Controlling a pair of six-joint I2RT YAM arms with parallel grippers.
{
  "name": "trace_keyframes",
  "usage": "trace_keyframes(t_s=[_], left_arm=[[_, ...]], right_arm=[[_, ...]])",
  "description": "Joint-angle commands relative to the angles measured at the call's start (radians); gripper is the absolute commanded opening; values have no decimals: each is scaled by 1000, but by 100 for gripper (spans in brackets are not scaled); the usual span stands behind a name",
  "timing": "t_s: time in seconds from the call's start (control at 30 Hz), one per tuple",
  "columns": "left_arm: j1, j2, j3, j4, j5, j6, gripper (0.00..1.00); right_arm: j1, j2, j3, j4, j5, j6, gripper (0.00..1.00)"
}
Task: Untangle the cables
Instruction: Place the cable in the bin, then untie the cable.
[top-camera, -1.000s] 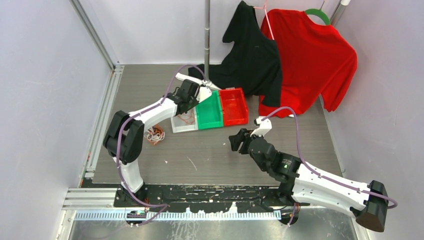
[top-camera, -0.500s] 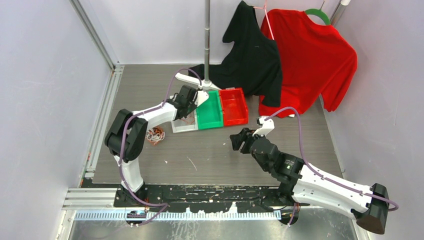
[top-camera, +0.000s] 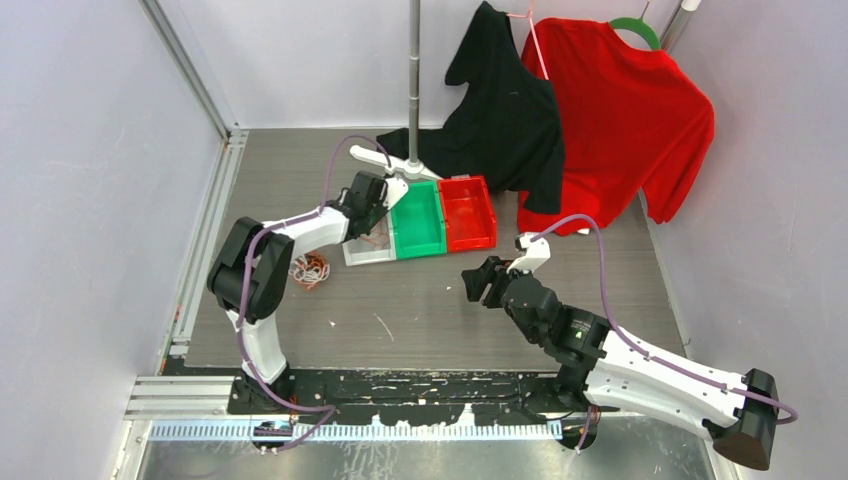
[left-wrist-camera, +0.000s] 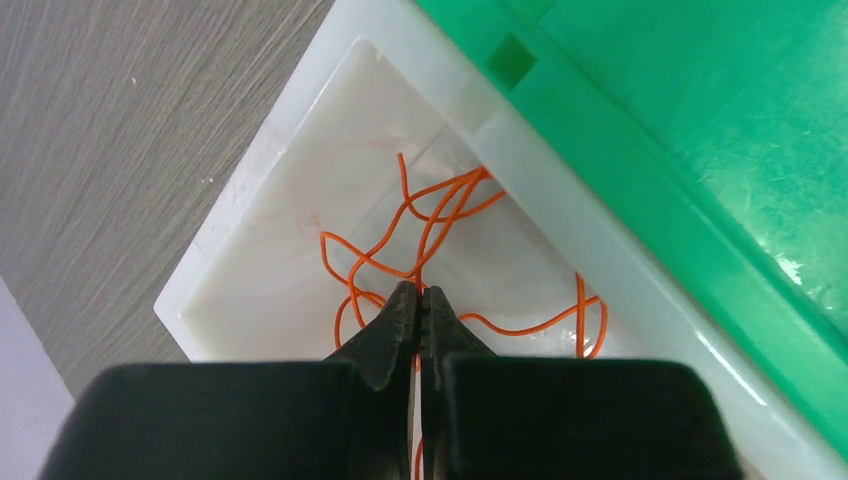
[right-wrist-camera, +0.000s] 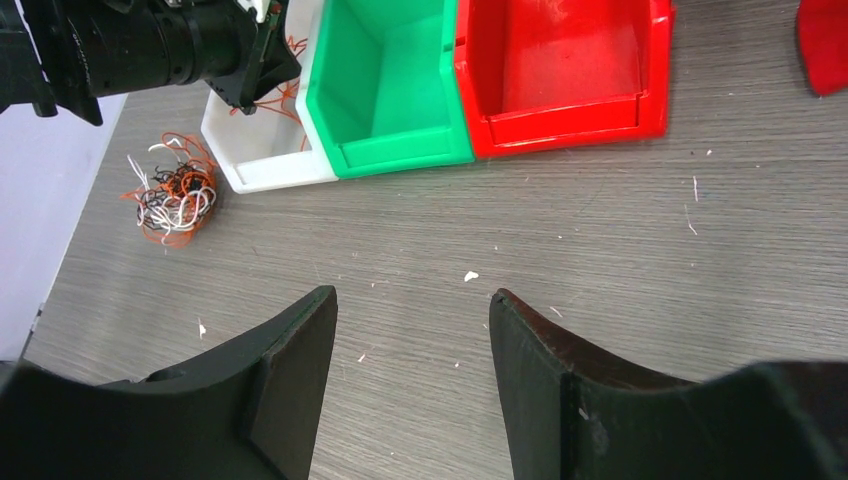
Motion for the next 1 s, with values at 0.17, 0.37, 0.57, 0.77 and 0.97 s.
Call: trace_keyframes(t_s=[0.17, 0.37, 0.57, 0.77, 0.97], left_arm=[[33, -107, 70, -69, 57, -76, 39], [47, -185, 167, -222, 126, -90, 76], [91, -255, 221, -415, 295, -86, 99], [219, -399, 191, -571, 499, -72, 100], [421, -578, -21, -670, 666, 37, 89]], right_arm=[[-3, -30, 31, 15, 16, 12, 63], [-3, -24, 32, 28, -1, 10, 64], [-3, -20, 47, 24, -12, -5, 65], [-3, -29, 65, 6, -14, -17, 66], [-2, 1, 54, 40, -40, -19, 66]])
